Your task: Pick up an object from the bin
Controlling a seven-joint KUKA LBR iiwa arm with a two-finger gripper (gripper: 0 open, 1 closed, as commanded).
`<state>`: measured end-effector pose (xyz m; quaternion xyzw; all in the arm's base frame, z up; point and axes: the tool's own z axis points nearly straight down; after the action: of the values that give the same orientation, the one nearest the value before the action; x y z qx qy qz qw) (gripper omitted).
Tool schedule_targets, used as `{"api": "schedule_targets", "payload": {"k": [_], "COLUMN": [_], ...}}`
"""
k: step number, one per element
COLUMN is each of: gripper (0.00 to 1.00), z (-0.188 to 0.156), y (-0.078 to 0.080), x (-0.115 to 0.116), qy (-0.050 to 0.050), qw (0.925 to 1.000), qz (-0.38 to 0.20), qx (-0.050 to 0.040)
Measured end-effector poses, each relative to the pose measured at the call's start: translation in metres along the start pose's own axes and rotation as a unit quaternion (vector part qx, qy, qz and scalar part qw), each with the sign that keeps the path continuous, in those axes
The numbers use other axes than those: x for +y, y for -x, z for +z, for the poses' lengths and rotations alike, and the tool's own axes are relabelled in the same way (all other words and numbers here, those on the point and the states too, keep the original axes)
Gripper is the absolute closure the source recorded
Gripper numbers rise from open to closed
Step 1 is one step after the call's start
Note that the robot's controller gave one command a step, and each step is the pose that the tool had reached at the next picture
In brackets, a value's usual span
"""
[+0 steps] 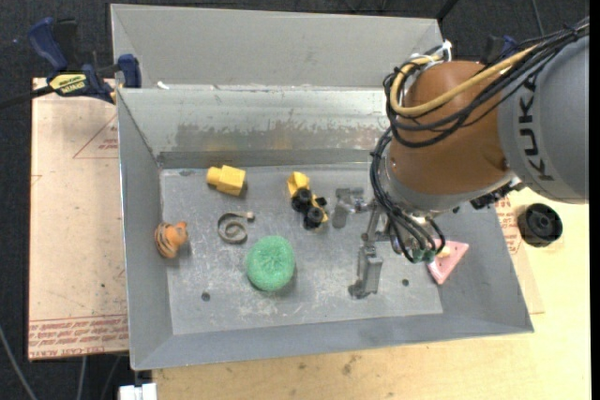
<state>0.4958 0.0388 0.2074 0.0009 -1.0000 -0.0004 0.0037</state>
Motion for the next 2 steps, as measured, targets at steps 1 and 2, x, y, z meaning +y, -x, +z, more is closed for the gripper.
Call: {"api": "schedule_targets", "payload": {"k": [1,2], "gripper": [0.0,0.0], "z": [-0.004,0.044], "y": [0.002,0.013], "x": [0.0,0.034], "qy": [0.0,0.0], "qw": [1.0,1.0], "qz": [0.001,0.004], "qx": [-0.0038,-0.0082]}}
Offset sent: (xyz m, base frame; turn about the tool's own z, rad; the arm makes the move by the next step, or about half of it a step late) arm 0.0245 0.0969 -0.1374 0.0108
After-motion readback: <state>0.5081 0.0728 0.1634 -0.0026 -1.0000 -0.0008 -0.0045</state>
